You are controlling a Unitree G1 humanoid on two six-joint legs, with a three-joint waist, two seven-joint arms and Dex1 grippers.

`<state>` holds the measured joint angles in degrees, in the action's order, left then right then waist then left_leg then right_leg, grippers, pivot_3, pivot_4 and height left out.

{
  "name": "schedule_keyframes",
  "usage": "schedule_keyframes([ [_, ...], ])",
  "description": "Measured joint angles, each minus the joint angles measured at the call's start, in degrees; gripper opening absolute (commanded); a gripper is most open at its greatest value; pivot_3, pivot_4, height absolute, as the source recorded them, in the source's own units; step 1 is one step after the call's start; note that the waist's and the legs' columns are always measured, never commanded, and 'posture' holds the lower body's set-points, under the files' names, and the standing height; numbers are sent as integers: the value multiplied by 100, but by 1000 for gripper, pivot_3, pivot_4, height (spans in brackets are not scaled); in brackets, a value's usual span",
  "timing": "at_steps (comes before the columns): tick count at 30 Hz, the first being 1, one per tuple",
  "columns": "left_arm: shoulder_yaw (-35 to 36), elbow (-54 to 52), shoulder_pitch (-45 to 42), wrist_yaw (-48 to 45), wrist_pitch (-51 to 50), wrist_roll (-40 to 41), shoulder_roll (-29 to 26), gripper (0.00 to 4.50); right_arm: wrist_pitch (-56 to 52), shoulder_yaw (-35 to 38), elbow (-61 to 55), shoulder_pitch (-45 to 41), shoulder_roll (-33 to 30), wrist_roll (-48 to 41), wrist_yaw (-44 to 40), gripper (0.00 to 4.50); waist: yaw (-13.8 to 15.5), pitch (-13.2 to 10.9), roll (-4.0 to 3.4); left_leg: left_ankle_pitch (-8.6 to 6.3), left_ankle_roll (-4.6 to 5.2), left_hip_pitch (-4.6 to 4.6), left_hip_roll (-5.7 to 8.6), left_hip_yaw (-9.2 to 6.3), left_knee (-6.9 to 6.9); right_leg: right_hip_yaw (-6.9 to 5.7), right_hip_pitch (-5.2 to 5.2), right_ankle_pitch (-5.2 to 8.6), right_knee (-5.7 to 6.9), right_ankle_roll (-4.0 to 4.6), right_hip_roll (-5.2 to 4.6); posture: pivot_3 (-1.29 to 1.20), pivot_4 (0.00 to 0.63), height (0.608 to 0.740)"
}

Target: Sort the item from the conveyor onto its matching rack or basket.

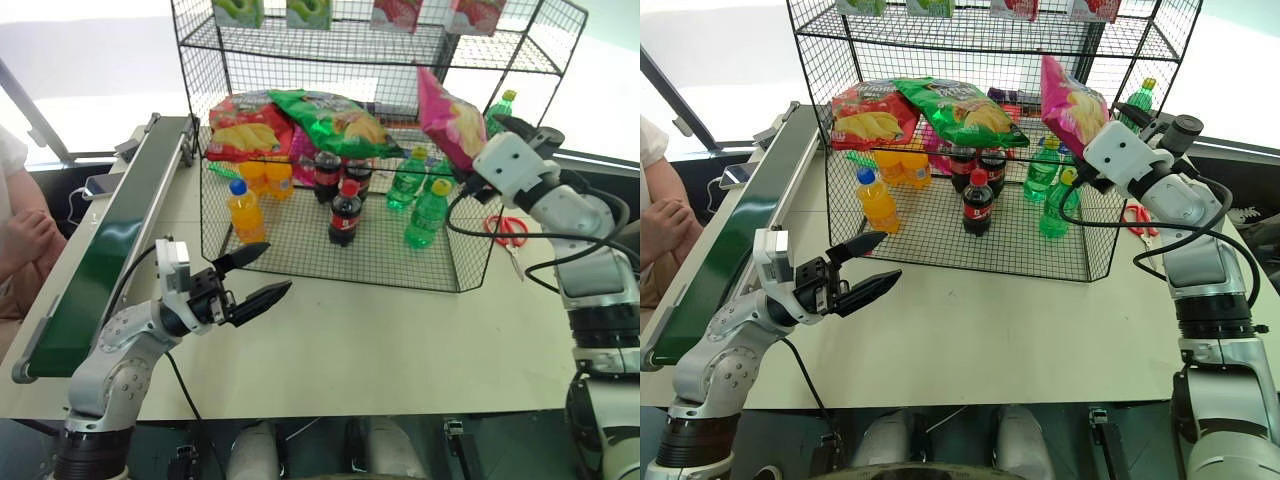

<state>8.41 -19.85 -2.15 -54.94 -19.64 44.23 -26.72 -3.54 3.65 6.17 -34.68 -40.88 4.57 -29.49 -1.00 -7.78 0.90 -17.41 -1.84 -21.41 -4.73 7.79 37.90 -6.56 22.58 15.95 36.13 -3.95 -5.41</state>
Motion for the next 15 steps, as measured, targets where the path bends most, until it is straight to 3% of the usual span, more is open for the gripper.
schedule_keyframes([
  [8, -3, 73, -13, -6, 3, -41, -4, 4500, -219, 128, -157, 26, 117, -425, -122, 4419, 14, 0, 0, -4, 7, -2, 2, 2, 1, 0, 1, 0, -1, 0, -2, 0, 150, 726],
  [11, -3, 73, -13, -6, 4, -60, -5, 4500, -204, 126, -169, 56, 175, -429, -120, 3576, 13, 0, 0, -4, 7, -2, 2, 2, 1, 0, 1, 0, -1, 0, -2, 0, 150, 726],
  [15, -3, 73, -2, -4, 3, -80, -11, 4500, -138, 121, -269, 216, 180, -419, -128, 1725, 13, 0, 0, -4, 7, -2, 2, 2, 1, 0, 1, 0, -2, 0, -2, 0, 150, 726],
])
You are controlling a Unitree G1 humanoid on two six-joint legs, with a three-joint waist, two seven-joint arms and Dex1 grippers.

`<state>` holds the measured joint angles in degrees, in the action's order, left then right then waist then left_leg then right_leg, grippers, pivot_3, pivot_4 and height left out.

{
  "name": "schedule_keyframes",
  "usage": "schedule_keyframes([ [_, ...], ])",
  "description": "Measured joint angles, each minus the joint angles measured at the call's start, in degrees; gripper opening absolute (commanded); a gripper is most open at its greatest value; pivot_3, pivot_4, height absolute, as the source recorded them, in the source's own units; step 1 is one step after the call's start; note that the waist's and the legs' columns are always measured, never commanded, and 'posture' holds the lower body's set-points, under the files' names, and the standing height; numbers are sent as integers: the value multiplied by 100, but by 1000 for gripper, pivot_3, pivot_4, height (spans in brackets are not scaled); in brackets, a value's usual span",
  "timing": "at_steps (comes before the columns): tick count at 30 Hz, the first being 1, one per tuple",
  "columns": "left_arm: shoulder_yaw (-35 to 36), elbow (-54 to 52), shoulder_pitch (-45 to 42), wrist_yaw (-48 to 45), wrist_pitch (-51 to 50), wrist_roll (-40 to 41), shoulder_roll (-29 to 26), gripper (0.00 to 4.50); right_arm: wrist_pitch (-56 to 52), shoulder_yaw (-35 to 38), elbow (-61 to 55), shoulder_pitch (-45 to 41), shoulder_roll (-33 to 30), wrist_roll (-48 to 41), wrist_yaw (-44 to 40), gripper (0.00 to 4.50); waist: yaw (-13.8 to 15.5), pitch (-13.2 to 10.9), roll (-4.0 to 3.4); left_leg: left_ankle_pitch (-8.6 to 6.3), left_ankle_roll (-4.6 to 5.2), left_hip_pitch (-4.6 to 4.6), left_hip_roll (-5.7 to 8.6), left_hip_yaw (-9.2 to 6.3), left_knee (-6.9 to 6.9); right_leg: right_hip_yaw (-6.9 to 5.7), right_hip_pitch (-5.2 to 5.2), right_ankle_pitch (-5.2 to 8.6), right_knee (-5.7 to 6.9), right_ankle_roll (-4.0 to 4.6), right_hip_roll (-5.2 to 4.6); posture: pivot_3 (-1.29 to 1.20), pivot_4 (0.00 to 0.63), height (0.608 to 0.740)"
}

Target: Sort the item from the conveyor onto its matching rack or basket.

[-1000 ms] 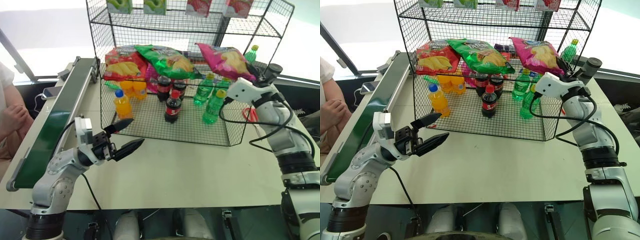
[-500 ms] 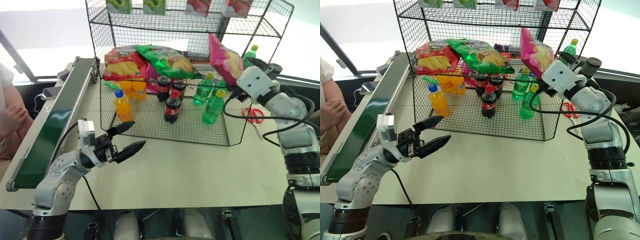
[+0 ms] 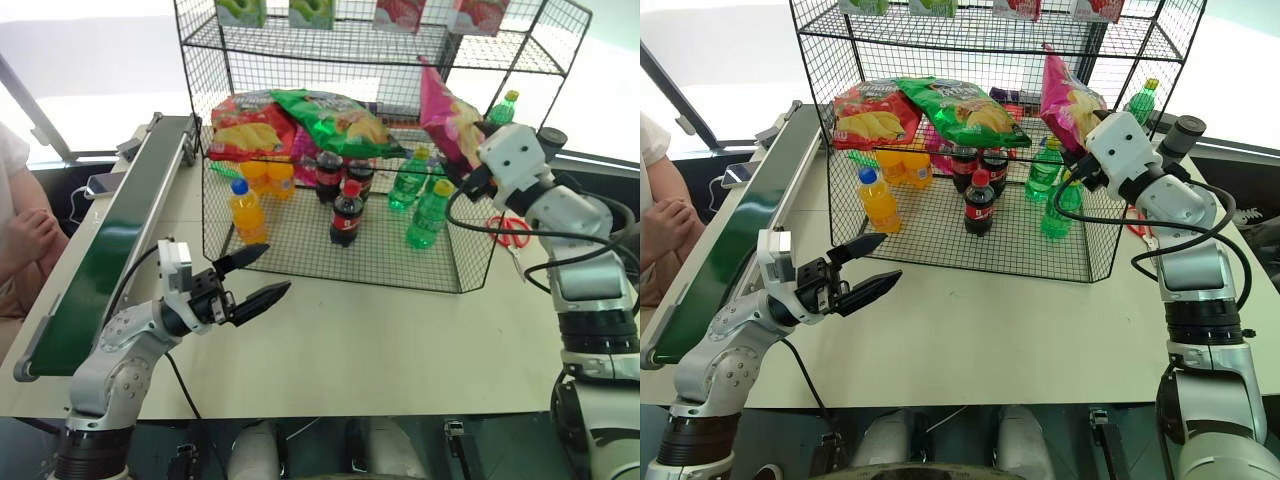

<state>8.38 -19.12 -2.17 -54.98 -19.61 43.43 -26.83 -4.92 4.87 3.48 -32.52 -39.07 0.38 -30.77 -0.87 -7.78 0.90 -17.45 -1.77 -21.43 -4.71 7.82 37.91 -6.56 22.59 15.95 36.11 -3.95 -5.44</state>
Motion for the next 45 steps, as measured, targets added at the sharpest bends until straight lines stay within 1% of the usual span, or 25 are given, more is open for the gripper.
schedule_keyframes([
  [1, 0, 0, 10, 1, 0, -3, -1, 4500, 35, -12, -11, 57, -2, 25, -1, 1136, 1, 0, 0, 0, 0, 0, 0, 0, 0, 0, 0, 0, 0, 0, 0, 0, 150, 726],
  [3, 1, 0, 25, 1, 0, -5, -5, 4500, 143, -50, -18, 132, -35, 133, -1, 155, 1, 0, 0, 0, 0, 0, 0, 1, 0, 0, 0, 0, 0, 0, -1, 0, 150, 726],
  [4, 0, 0, 27, 1, 0, -5, -6, 4500, 255, -107, -15, 139, -80, 262, 16, 58, -1, 0, -1, 0, 0, 0, 1, 1, 0, 0, 1, 0, 0, 0, -1, 0, 150, 726],
  [8, 0, -1, 45, 3, -1, -5, -6, 4500, 933, -440, 203, 22, -479, 1062, 298, 58, -10, -1, -1, 0, -1, 0, 0, 2, 0, 1, 2, 0, 1, 0, 0, 0, 150, 726],
  [13, 1, -6, 136, 7, -1, -5, -6, 4500, 1353, -728, 981, -419, -618, 1945, 882, 58, -28, -2, -3, 2, -4, 0, -1, 5, 0, 1, 6, 0, 2, 0, 1, 0, 150, 726],
  [17, 1, -13, 141, 12, -1, -6, -7, 4500, 1471, -855, 1437, -784, -597, 2222, 1194, 58, -24, -2, -3, 3, -5, -1, -1, 5, 0, 1, 5, 0, 1, 0, 1, 0, 150, 726],
  [21, 1, -14, 178, 22, -1, -5, -6, 4500, 1645, -995, 1694, -875, -553, 2364, 1267, 58, -25, -2, -3, 3, -5, 0, -1, 5, 1, 1, 4, 0, 0, 0, 0, 0, 150, 726],
  [24, 0, -14, 189, 27, -1, -6, -5, 4500, 1677, -1019, 1821, -878, -453, 2254, 1199, 947, -24, -3, -4, 3, -5, 0, -1, 5, 1, 1, 4, 0, 2, 0, 0, 0, 150, 726],
  [30, 0, -14, 207, 27, 0, -6, -5, 4500, 1584, -785, 1677, -835, -477, 1554, 646, 3866, -20, -3, -5, 2, -4, -1, -1, 4, 1, 1, 3, 0, 0, 0, 0, 0, 150, 726],
  [31, -1, -14, 210, 24, 1, -9, -4, 4500, 1520, -702, 1546, -782, -476, 1354, 501, 4234, -17, -3, -5, 2, -4, -1, -2, 4, 1, 1, 3, 0, 0, 0, 0, 0, 150, 726],
  [35, -6, -14, 217, 12, 9, -25, -4, 4500, 1344, -510, 1292, -647, -458, 811, 135, 4234, -14, -3, -5, 2, -3, 0, -1, 4, 1, 1, 1, 0, 0, 0, -1, 0, 150, 726],
  [39, -44, -13, 195, 1, 21, -34, 0, 4500, 851, -221, 615, -330, -173, -213, -412, 4234, -13, -3, -6, 1, -2, -1, -2, 2, 0, 0, 2, 0, 1, 0, -1, 0, 150, 726],
  [42, -47, -13, 196, -3, 27, -41, -3, 4500, 449, -39, 224, -242, -112, -686, -536, 4234, -8, -3, -6, -8, 15, 0, -2, 1, 0, 0, 2, 0, 1, 0, -2, 0, 150, 726],
  [43, -48, -15, 206, -9, 34, -41, -6, 4500, 337, 66, 32, -147, -118, -872, -637, 4234, -3, -2, -4, -14, 24, 0, -3, -1, 0, 0, 0, 0, 0, 0, -2, 0, 150, 726],
  [45, -39, -11, 252, -8, 38, -45, -18, 4500, 175, 197, -575, 351, -152, -1264, -917, 4234, 29, 0, 0, -17, 29, -2, -3, -7, -1, -7, -4, 0, -7, 0, -2, 0, 150, 726],
])
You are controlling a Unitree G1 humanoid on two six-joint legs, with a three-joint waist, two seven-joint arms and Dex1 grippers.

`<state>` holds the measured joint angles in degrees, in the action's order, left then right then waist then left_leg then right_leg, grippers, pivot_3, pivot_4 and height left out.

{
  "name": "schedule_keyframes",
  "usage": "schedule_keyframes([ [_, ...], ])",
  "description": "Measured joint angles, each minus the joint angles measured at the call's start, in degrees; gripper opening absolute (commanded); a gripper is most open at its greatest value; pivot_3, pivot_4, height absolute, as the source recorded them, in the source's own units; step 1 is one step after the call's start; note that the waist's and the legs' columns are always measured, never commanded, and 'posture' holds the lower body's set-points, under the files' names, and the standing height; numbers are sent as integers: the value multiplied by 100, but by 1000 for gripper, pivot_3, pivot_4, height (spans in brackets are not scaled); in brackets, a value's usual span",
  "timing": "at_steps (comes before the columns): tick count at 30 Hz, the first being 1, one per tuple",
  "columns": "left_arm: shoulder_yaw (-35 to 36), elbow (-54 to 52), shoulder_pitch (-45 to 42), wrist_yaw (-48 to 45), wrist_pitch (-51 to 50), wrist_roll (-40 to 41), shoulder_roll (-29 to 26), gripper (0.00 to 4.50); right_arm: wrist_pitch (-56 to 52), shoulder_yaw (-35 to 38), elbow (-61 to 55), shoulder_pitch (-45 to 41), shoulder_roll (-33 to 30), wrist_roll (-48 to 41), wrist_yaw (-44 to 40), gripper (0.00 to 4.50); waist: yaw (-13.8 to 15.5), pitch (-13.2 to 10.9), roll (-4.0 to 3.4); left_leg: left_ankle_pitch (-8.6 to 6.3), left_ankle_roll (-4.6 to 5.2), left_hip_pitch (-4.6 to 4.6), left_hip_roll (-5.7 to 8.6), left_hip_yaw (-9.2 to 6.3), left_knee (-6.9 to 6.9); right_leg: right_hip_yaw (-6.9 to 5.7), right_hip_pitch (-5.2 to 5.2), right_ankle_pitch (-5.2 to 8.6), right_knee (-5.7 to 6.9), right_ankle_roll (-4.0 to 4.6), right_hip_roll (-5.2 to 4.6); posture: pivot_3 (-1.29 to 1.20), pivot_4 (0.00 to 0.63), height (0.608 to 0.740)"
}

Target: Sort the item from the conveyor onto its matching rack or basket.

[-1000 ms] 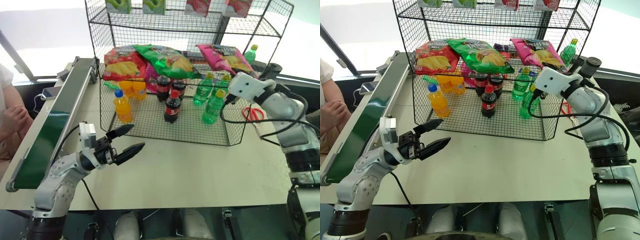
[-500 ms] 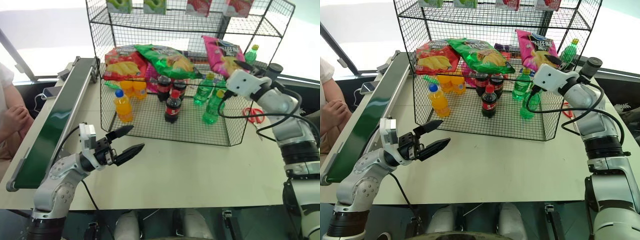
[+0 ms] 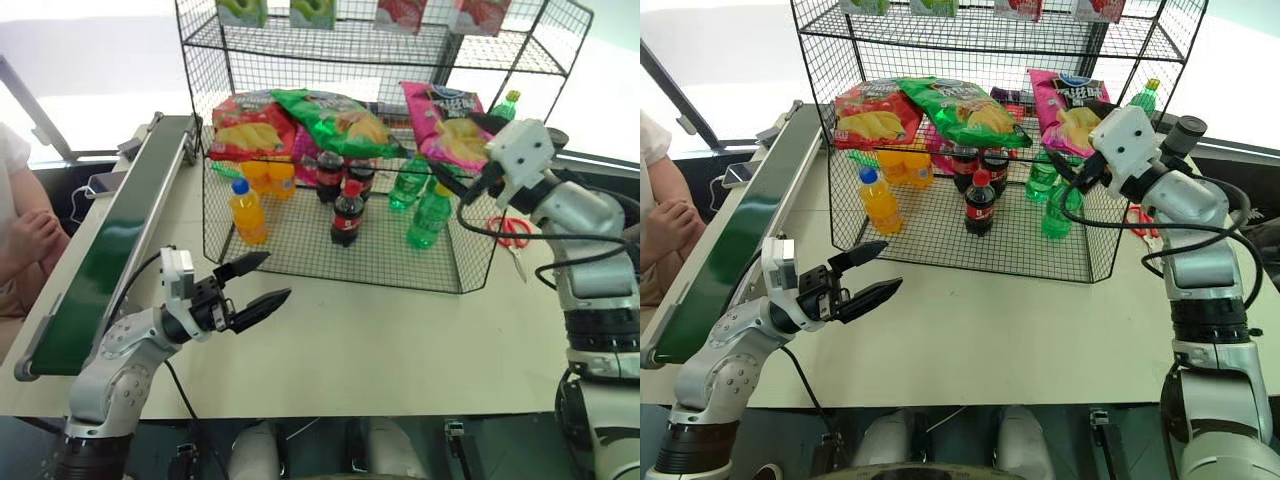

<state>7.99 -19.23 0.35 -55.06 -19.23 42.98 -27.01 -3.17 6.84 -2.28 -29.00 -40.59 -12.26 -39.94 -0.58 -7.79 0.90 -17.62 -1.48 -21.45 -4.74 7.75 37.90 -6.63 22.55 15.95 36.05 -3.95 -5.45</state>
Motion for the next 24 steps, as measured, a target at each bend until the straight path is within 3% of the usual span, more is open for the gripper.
schedule_keyframes([
  [2, 3, 7, 9, -7, 2, -2, -15, 4500, -303, 95, -344, 413, 47, -426, -117, 4234, -5, -1, -1, -3, 6, -2, 1, 3, 1, 1, 1, 0, 0, 0, -8, 0, 150, 726],
  [7, 317, 276, 37, -68, -2, -1, -331, 4500, -2057, 1458, -1552, 1277, 194, -3115, -28, 4234, -2, -2, -3, -12, 20, 2, -1, -3, 4, -1, -3, 0, 3, 1, -8, 0, 150, 726],
  [9, 428, 428, 6, 2, -22, -51, -449, 4500, -2408, 1677, -2158, 1945, 76, -3593, -98, 4234, 2, 2, 3, -13, 22, 2, -3, -7, -3, -1, -4, 1, -2, 2, -9, 0, 150, 726],
  [12, 516, 700, -34, 179, -42, -303, -680, 4500, -2629, 1671, -2750, 3297, 16, -3744, -516, 4234, 11, 5, 8, -17, 28, -2, -2, -6, -4, 0, -1, 1, -5, 2, -13, 0, 150, 726],
  [15, 695, 826, 0, 274, -100, -430, -953, 4500, -2578, 2002, -2706, 4097, -139, -3644, -968, 4234, -7, 3, 9, -22, 38, -2, 2, 1, 4, 5, -1, 1, -6, 2, -16, 0, 150, 726],
  [19, 1105, 971, 2, 525, -169, -705, -1404, 4500, -2152, 2787, -1835, 4549, -400, -3282, -1532, 4234, -1, 5, 14, -23, 39, 5, 1, 1, 6, 5, -4, 13, -8, 23, -14, 0, 150, 726],
  [24, 1354, 1566, 5, 513, 24, -1012, -1582, 4500, -1915, 2848, -1541, 4640, -414, -3067, -1876, 4234, -20, 1, 6, -23, 38, 3, 0, 1, -1, 6, 6, 10, -1, 18, -11, 0, 150, 726],
])
